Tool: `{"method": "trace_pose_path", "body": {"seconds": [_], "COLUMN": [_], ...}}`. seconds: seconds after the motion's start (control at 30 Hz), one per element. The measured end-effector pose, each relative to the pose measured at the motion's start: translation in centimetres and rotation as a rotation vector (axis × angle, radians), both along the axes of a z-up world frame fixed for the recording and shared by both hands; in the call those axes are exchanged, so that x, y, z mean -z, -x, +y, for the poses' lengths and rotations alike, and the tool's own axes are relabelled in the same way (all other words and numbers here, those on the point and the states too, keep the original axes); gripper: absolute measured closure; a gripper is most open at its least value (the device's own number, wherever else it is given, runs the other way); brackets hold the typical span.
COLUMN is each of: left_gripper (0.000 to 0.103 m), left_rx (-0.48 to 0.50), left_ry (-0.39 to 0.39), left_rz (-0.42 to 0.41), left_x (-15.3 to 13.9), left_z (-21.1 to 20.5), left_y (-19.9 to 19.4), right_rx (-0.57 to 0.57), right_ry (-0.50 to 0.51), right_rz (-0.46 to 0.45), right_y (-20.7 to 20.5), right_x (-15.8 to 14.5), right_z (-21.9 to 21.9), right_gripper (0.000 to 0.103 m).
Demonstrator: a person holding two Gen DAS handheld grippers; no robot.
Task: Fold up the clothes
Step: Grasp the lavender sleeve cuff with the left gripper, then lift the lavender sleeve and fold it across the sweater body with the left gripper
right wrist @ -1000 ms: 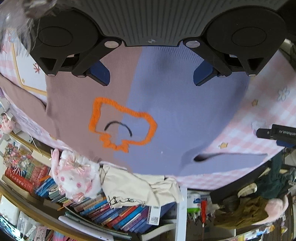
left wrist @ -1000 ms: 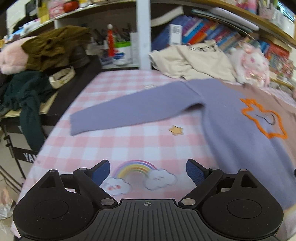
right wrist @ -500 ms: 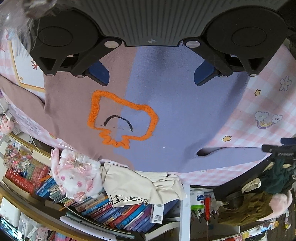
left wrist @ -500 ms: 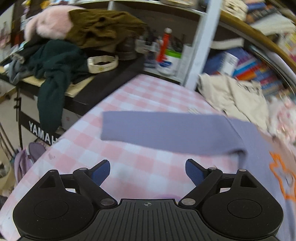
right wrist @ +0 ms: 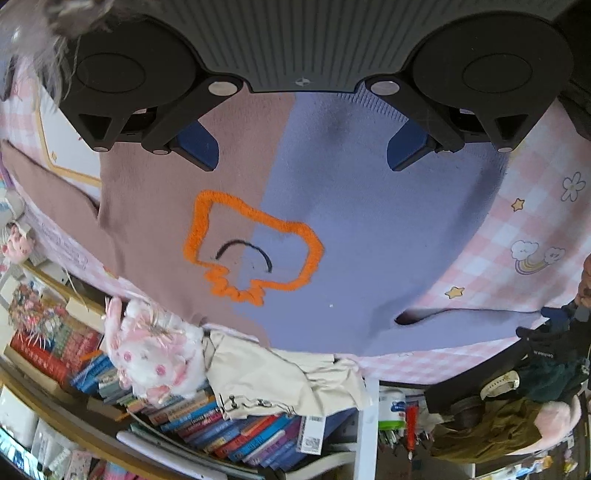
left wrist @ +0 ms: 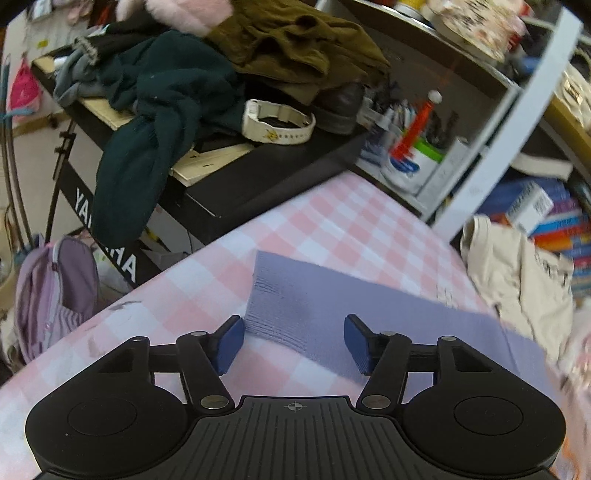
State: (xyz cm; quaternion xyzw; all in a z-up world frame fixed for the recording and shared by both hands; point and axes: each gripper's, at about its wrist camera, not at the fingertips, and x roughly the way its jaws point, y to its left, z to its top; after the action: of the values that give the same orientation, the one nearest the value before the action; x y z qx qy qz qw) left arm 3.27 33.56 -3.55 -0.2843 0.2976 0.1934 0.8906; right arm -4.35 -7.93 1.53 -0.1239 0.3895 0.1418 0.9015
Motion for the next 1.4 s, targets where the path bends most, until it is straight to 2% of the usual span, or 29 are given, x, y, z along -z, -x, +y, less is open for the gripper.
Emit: {"method": "trace_pose_path", "body": {"seconds": [0.2, 0.3, 0.33, 0.47, 0.67, 0.83, 0.9, 1.07, 1.2, 1.4], "left_gripper": [0.046, 0.047, 0.05, 0.061, 0.074, 0.094, 0.099, 0.1, 0.1, 0.1], "left_rx": [0.047, 0.063, 0.062, 0.0, -0.032, -0.059, -0.062, -0.063, -0.045, 0.1], "left_ry": [0.135, 0.121, 0.118, 0.185, 0.208, 0.226, 0.231, 0.187, 0.154, 0.037], "left_rz": [-0.059, -0.053, -0.052, -0.06, -0.047, -0.047, -0.047, -0.034, -0.06, -0.129], "left_x": [0.5, 0.5, 0.5, 0.8, 0.9, 1.4, 1.6, 1.4, 0.0, -4.3], "left_z": [-0.7, -1.3, -1.3, 0.5, 2.0, 2.6, 2.8, 2.2, 0.8, -4.3], "left_y": [-1.3, -2.0, -2.1, -1.8, -1.6, -1.2, -1.2, -1.4, -1.6, -3.0], "right_rx": [0.0, -0.003, -0.004, 0.007, 0.023, 0.04, 0.053, 0.098, 0.144, 0.157], "right_ry": [0.002, 0.002, 0.002, -0.002, -0.006, -0.005, -0.009, -0.017, -0.025, -0.05], "right_rz": [0.012, 0.014, 0.014, 0.015, 0.022, 0.023, 0.028, 0.024, 0.033, 0.047], "right_y": [-0.3, -0.4, -0.4, -0.5, -0.6, -0.4, -0.3, 0.1, 0.3, -0.2], "right_x": [0.1, 0.2, 0.2, 0.2, 0.2, 0.3, 0.4, 0.4, 0.6, 1.1], "right_z": [0.0, 0.0, 0.0, -0.3, -0.6, -1.0, -1.5, -2.8, -4.5, -7.3], "right_gripper": [0.005, 0.005, 0.005, 0.005, 0.005, 0.005, 0.005, 0.005, 0.005, 0.005]}}
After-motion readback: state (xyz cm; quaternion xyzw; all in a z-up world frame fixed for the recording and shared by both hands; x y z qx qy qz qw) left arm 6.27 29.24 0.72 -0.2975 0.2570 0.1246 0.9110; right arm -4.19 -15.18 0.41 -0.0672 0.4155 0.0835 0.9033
